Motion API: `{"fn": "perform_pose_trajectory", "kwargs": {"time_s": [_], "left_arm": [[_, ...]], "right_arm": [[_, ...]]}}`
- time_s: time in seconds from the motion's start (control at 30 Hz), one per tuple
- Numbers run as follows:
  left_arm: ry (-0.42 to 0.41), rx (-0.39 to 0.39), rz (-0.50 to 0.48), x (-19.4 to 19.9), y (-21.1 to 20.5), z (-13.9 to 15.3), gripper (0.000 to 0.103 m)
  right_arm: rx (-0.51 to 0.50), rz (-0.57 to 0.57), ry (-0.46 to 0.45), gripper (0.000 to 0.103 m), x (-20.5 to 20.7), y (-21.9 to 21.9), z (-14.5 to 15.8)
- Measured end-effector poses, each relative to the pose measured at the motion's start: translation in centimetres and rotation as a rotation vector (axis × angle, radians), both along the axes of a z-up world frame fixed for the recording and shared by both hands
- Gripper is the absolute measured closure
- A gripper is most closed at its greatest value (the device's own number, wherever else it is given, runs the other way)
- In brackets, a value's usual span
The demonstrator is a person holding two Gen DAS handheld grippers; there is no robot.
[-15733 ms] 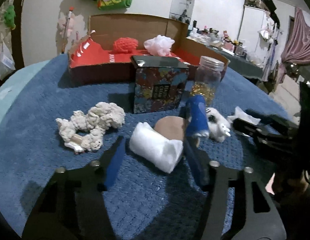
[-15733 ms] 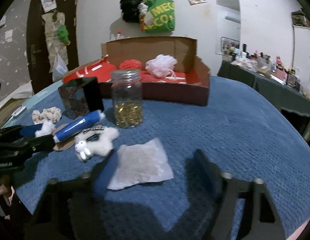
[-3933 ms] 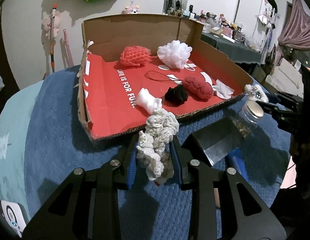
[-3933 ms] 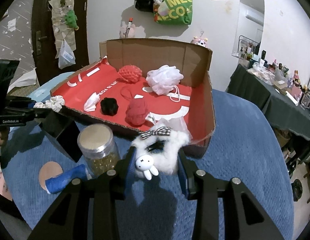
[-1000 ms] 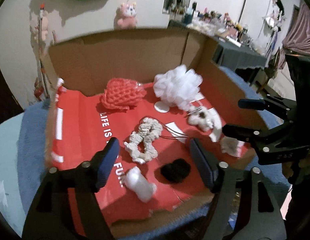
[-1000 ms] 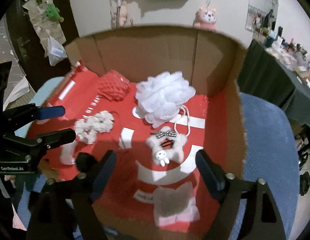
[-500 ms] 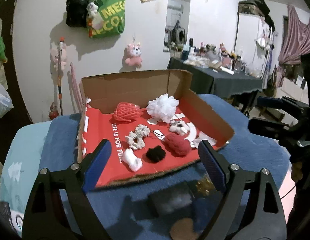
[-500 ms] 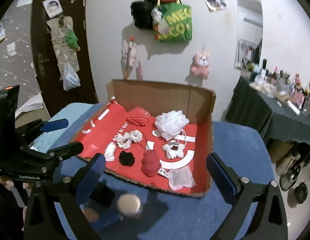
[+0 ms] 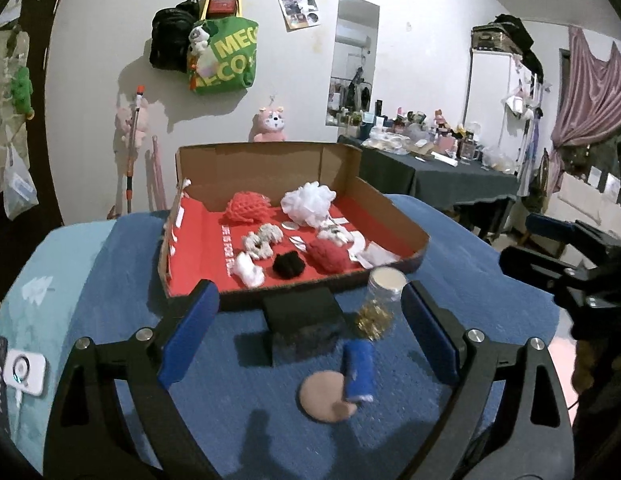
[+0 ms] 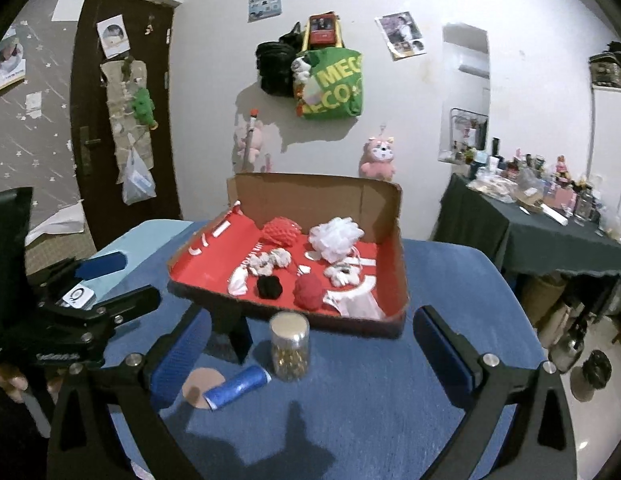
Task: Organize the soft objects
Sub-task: 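Withdraw both tools from the box toward the puff and blue sponge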
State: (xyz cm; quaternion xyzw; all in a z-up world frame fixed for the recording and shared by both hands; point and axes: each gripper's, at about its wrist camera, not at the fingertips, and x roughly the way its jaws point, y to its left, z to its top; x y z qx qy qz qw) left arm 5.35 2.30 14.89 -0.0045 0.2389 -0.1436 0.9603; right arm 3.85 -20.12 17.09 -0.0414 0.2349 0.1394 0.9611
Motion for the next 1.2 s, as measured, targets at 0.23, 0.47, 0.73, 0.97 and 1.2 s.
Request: {"fn": "perform_pose_trajectory", "kwargs": {"time_s": [0.23,0.47,0.73,0.97,1.2], "left_arm": [[-0.031,0.026,0.028,-2.3,-0.6,-1.8,0.009],[-0.056,0.038,0.045,-3.2,-0.8,-3.9,0.009],[-0.051,0.031,0.064,-3.7,-0.6,-6.2,0.009],[0.029,0.025,0.086,-3.1,-0.2,-9.2,0.009],[0.111,0.021,0.089,-2.2,0.2,-11.2,0.009]], "right_arm": [[0.011,-0.048,-0.019,0.000,-2.1,-0.3,-2.7],[-0.026,-0.072,-0.052,0.000,-3.5,0.4,-5.2],[0.010,-0.096,-0.072,0.000,-3.9,0.0,-7.9],[0.018,-0.101,-0.002,0.000,-2.9,-0.1,-10.8],[0.013,-0.087,0.065,0.000,-1.9,0.0,-12.5]]}}
